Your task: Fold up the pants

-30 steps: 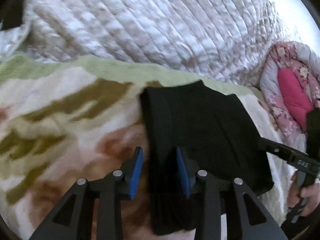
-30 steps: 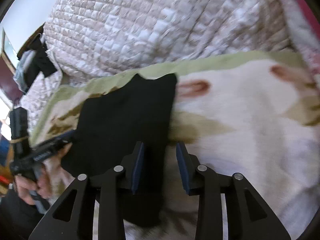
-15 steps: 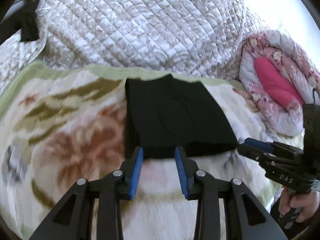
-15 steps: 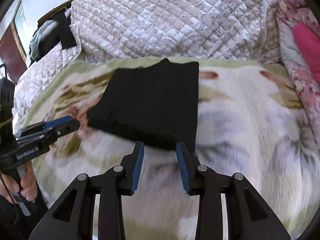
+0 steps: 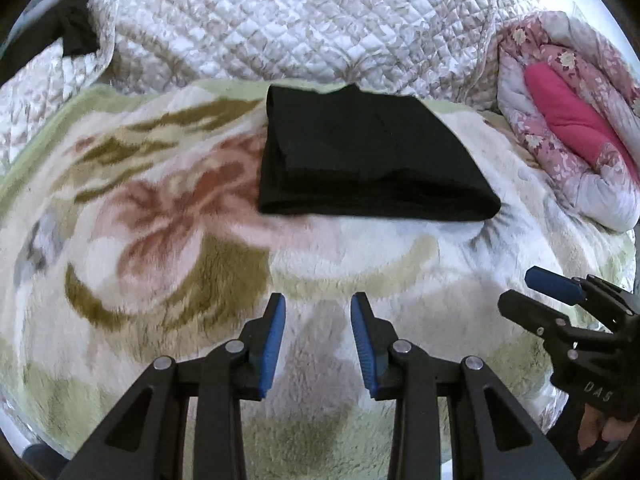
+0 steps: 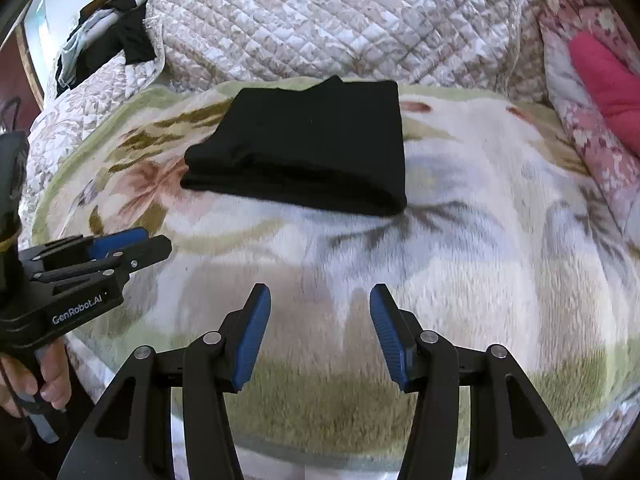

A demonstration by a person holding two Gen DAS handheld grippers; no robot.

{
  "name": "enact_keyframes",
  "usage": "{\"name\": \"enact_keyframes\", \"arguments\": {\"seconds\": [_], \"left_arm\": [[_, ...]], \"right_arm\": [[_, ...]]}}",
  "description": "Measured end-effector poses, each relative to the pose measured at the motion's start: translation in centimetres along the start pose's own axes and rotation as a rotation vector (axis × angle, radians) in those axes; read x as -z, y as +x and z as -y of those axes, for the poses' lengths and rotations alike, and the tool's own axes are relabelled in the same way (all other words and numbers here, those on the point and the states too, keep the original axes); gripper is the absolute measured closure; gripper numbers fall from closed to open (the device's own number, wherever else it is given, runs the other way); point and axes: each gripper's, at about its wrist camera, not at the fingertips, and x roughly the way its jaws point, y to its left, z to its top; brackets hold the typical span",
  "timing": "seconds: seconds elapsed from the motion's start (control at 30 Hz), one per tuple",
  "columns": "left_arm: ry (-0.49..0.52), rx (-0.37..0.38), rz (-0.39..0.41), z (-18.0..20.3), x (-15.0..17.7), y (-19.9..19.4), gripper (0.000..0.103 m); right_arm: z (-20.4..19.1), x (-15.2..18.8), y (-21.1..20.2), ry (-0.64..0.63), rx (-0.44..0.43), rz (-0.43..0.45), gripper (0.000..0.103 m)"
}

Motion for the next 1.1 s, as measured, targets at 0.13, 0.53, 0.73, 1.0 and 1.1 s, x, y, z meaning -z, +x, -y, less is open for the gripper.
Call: {"name": "enact_keyframes", "arguments": {"seconds": [0.13,0.53,0.73,1.0,1.1], "left_arm": [[0.001,-0.01,-0.004,0.1,-0.3,1.4,0.056],[0.006,-0.033,0.028,0.4,0.8,2.4,0.051],[0.006,-0.031,0.032,0.3,0.8,2.4,0.051],[0.008,-0.031,0.034,0.3,0.8,2.4,0.051],[0.008,-0.032,0.035,0.4,0.8,2.4,0.051]], "right_arm": [[0.6,0.4,2.4,-0.001,0.03,-0.045,0.038],[0.2,0.8,2.4,-0.027,0.036,-0.018,0.033],[0.2,0.9,2.5,-0.027,0.038,-0.016,0.033],[0.2,0.9,2.6,-0.026,0.037,-0.018,0.033],[0.2,0.9,2.6,-0.025,0.035,-0.019,0.033]]}}
